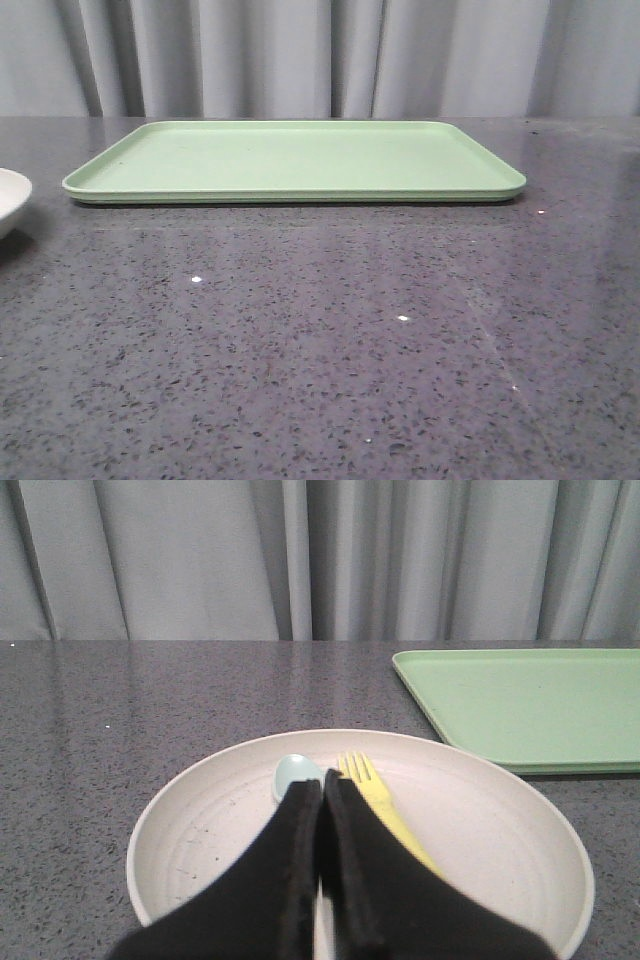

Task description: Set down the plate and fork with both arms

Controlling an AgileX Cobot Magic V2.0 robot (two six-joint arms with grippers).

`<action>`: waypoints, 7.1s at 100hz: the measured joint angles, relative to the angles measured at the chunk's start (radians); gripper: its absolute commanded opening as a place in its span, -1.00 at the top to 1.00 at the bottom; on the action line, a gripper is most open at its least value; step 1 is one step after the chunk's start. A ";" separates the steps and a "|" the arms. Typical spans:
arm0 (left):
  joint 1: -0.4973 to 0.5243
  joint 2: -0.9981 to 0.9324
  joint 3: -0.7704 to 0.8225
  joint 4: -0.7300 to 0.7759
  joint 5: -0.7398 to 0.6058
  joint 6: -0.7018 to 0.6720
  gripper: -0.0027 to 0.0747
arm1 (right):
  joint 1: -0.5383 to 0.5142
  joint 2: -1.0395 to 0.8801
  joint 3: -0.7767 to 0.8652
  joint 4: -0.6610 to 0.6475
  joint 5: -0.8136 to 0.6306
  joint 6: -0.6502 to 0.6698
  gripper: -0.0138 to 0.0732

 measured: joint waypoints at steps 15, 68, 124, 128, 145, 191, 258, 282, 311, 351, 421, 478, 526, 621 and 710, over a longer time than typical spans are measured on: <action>0.000 0.000 0.000 0.000 0.000 0.000 0.98 | 0.000 0.000 0.000 0.000 0.000 0.000 0.83; 0.000 0.000 0.000 0.000 0.000 0.000 0.98 | 0.000 0.000 0.000 0.000 0.000 0.000 0.83; 0.000 0.004 -0.132 0.000 0.102 0.000 0.99 | 0.000 0.044 -0.139 0.000 0.141 0.000 0.83; 0.000 0.017 -0.169 0.000 0.129 0.000 0.99 | 0.000 0.069 -0.174 0.000 0.161 0.000 0.83; 0.000 0.139 -0.311 0.000 0.225 0.000 0.98 | 0.000 0.196 -0.320 0.000 0.220 -0.002 0.83; 0.000 0.461 -0.605 0.000 0.403 0.000 0.41 | 0.000 0.529 -0.587 0.000 0.424 -0.008 0.16; 0.055 0.512 -0.641 0.037 0.382 -0.107 -0.29 | 0.000 0.552 -0.591 0.003 0.415 -0.010 -0.41; 0.184 0.661 -0.754 0.098 0.541 -0.140 -0.29 | 0.000 0.552 -0.591 0.003 0.413 -0.010 -0.41; 0.211 0.945 -0.883 0.104 0.700 -0.138 -0.29 | 0.006 0.552 -0.591 0.004 0.409 -0.010 -0.41; 0.212 1.251 -0.964 0.104 0.807 -0.099 -0.29 | 0.016 0.552 -0.591 0.004 0.409 -0.010 -0.41; 0.213 1.408 -0.966 0.091 0.807 -0.027 -0.24 | 0.016 0.553 -0.591 0.004 0.409 -0.010 -0.41; 0.213 1.406 -0.976 0.083 0.803 -0.025 0.98 | 0.016 0.553 -0.591 0.006 0.409 -0.011 -0.41; 0.266 1.376 -0.976 -0.027 0.819 0.032 0.98 | 0.016 0.553 -0.591 0.006 0.409 -0.011 -0.41; 0.045 1.419 -1.291 -0.203 0.886 0.105 0.99 | 0.016 0.553 -0.591 0.006 0.402 -0.011 -0.41; -0.295 1.980 -1.847 -0.224 0.856 -0.096 0.99 | 0.016 0.553 -0.591 0.006 0.402 -0.011 -0.41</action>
